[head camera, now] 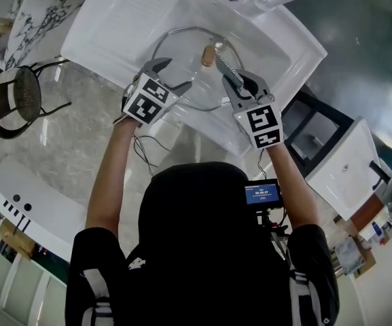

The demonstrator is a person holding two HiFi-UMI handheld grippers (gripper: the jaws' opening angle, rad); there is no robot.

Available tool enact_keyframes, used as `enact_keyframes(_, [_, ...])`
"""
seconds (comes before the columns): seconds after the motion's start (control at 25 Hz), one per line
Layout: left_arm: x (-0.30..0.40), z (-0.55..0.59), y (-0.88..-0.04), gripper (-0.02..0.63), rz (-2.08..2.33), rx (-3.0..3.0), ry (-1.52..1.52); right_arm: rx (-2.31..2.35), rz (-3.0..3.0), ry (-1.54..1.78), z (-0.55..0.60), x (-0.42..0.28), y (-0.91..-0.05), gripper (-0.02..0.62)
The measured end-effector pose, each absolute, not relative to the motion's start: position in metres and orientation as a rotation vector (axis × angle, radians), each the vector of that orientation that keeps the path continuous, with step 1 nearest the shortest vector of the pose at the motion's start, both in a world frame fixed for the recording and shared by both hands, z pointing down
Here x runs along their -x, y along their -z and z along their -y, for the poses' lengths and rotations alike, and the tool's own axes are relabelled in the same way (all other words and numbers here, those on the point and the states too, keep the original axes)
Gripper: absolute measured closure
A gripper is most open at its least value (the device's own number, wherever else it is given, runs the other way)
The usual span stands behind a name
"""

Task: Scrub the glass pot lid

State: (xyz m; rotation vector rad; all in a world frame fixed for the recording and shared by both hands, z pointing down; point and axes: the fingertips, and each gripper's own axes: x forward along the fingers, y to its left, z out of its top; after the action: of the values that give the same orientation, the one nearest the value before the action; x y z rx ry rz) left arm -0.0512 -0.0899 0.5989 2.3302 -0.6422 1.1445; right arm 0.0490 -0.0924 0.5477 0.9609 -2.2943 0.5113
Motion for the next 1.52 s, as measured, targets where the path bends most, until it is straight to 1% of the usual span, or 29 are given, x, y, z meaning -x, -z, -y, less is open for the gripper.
enact_keyframes(0.44, [0.055, 0.088, -0.615, 0.296, 0.625, -2.311, -1.201, -0.945, 2.281, -0.531, 0.089, -0.048, -0.56, 0.529])
enact_keyframes(1.12, [0.058, 0.083, -0.616, 0.295, 0.589, -2.234, -1.103, -0.9, 2.263, -0.543, 0.086, -0.046, -0.572, 0.529])
enact_keyframes(1.24, [0.058, 0.085, -0.617, 0.295, 0.603, -2.253, -1.088, -0.858, 2.244, -0.488, 0.086, -0.046, -0.575, 0.529])
enact_keyframes(1.52, [0.058, 0.084, -0.617, 0.293, 0.612, -2.265, -1.06, -0.691, 2.128, -0.249, 0.085, -0.054, -0.588, 0.529])
